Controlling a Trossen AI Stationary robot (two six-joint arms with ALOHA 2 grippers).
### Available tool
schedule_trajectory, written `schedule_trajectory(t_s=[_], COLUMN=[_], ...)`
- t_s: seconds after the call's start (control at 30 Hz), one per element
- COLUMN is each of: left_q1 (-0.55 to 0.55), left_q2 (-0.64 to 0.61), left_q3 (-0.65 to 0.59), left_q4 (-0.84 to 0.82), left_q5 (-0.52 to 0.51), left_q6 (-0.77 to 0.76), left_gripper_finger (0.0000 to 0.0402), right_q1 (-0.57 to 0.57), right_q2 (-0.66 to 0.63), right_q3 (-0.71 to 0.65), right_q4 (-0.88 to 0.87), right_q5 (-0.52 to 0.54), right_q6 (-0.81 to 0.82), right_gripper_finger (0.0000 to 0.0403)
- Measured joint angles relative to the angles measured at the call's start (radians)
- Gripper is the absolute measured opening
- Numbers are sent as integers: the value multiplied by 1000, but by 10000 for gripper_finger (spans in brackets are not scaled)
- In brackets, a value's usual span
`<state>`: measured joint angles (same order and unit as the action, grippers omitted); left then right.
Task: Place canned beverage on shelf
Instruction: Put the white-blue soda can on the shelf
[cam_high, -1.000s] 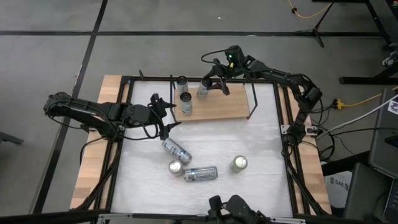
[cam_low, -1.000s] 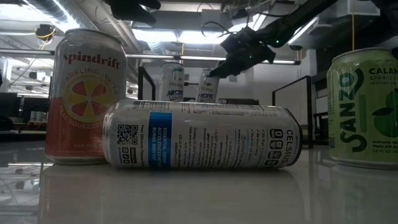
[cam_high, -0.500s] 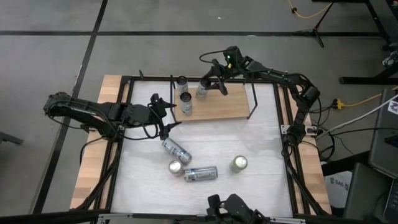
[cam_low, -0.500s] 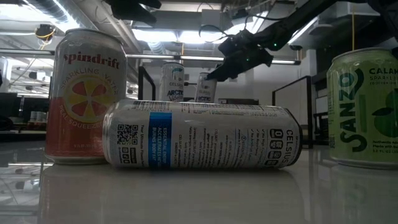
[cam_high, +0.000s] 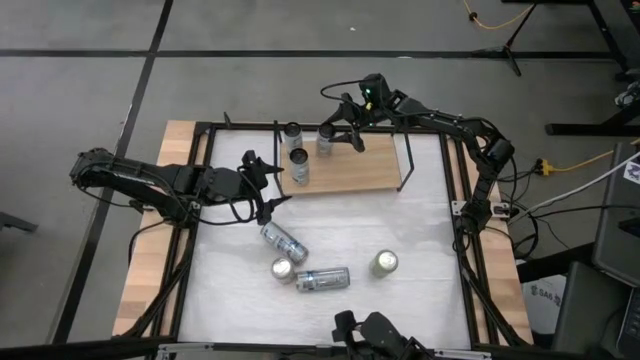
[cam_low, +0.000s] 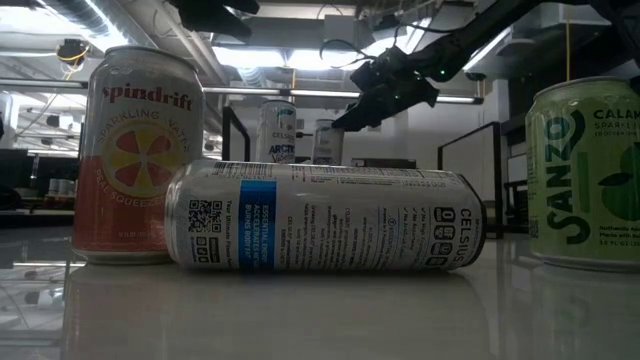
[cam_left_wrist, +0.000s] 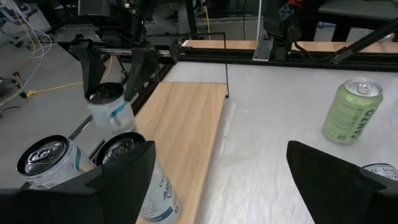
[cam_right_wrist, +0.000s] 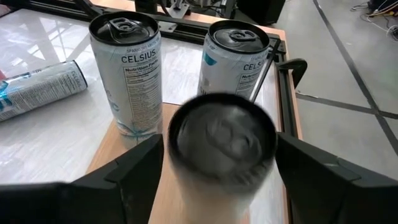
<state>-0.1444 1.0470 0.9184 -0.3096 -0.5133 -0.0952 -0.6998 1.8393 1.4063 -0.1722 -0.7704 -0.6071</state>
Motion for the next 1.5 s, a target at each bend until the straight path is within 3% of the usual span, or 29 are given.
schedule_trajectory(t_s=[0.8, 1.13, 1.5], left_q1=[0, 0, 0], left_q2=[0, 0, 0], left_q3=[0, 0, 0], left_q4=[0, 0, -1], left_q5=[0, 0, 1], left_q6=[0, 0, 1], left_gripper_finger=[354, 354, 354], right_q1=[-1, -1, -1], right_q2=[-2, -3, -3], right_q3=[12, 99, 221], right_q4=[-17, -20, -126], right_q5=[38, 64, 125], right_q6=[2, 111, 362], right_gripper_finger=[296, 296, 296])
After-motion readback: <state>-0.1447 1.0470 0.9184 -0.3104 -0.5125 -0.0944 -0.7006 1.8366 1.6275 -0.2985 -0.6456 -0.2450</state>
